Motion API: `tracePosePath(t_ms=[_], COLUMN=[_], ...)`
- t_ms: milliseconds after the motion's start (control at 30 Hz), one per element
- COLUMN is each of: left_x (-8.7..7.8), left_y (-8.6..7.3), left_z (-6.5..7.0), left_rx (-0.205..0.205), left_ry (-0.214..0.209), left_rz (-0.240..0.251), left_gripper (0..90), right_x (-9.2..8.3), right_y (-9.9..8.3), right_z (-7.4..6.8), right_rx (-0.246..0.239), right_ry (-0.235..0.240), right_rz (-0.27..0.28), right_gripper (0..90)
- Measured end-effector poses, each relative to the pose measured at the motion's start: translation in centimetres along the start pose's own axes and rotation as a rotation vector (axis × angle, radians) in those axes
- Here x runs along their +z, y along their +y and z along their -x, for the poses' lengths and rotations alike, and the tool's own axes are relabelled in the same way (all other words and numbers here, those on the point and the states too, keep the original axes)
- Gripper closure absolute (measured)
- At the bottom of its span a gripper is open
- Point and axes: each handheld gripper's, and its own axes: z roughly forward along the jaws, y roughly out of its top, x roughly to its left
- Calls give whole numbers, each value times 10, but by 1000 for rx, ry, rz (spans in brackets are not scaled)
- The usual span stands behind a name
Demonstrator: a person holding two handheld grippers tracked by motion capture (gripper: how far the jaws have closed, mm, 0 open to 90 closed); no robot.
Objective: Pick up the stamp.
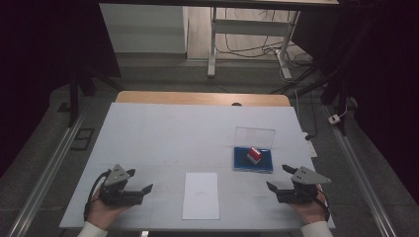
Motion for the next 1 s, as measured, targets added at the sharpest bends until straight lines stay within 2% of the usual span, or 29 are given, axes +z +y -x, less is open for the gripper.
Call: tracePosePath(t_ms=[667, 800, 1000], left_x=[1, 2, 2], left_y=[-1, -1, -1], left_z=[-1, -2, -3], left_rx=[13, 15, 13], left_ry=[10, 19, 23], left_rz=[-20, -21, -21], left_gripper=[159, 160, 161], right_x=[2, 2, 0], right_y=[0, 3, 12], right_z=[-3, -3, -5], right_rx=[-5, 3, -15], right_ry=[0, 3, 22], right_rz=[-33, -27, -33], right_gripper=[181, 182, 220])
